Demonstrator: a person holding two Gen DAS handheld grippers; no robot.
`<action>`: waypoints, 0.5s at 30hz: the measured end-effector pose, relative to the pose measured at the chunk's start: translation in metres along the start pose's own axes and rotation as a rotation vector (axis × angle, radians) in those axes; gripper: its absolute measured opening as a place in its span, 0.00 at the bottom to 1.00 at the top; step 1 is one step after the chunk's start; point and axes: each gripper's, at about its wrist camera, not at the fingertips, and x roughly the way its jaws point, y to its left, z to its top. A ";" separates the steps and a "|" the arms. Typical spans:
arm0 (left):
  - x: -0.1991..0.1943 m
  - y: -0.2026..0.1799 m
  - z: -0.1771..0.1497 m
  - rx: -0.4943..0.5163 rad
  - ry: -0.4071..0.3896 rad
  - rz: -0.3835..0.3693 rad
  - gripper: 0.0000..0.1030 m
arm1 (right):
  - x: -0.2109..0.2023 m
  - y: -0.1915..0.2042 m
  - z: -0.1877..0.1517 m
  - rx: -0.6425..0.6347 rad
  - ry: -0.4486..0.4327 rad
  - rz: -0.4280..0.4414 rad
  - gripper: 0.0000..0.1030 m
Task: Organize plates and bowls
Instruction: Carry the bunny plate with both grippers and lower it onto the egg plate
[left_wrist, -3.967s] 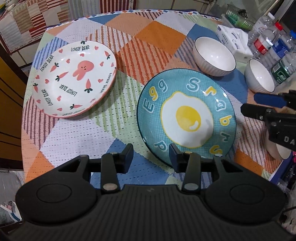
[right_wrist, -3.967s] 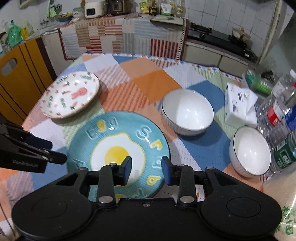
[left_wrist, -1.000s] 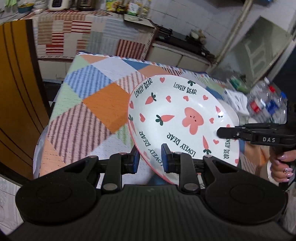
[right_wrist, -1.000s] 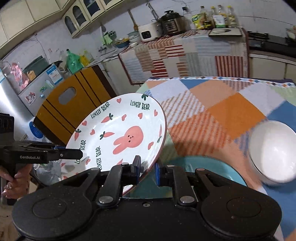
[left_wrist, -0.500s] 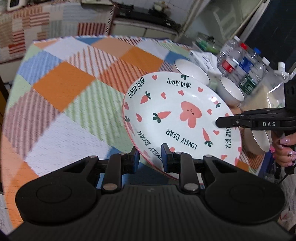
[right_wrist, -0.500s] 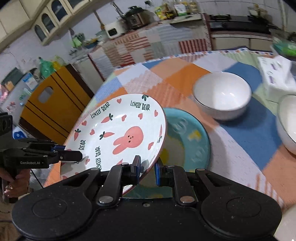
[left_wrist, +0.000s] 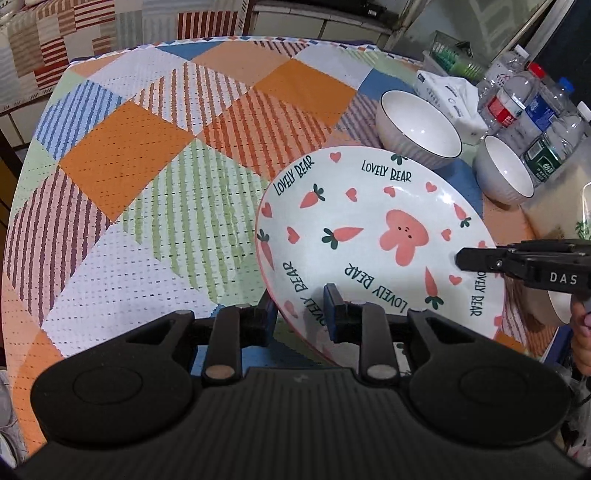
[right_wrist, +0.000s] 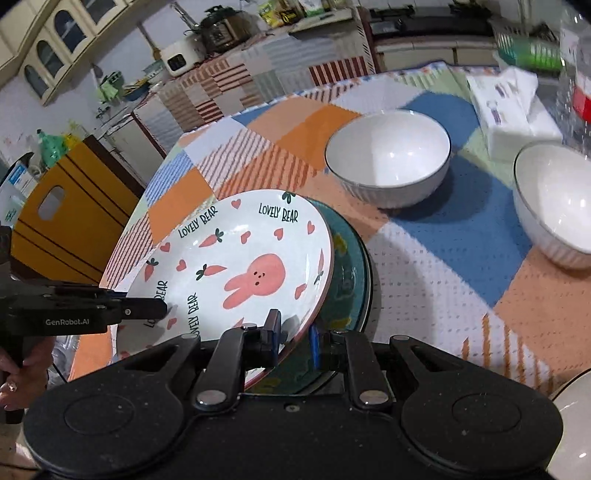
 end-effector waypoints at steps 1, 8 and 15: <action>0.001 -0.001 0.002 0.006 0.010 0.005 0.24 | 0.002 -0.002 0.000 0.012 -0.001 0.005 0.19; 0.007 -0.010 0.006 0.013 0.056 0.044 0.25 | 0.005 -0.001 -0.001 0.027 0.040 -0.031 0.21; 0.013 -0.008 0.007 -0.009 0.074 0.037 0.26 | 0.006 0.008 0.004 -0.001 0.076 -0.084 0.23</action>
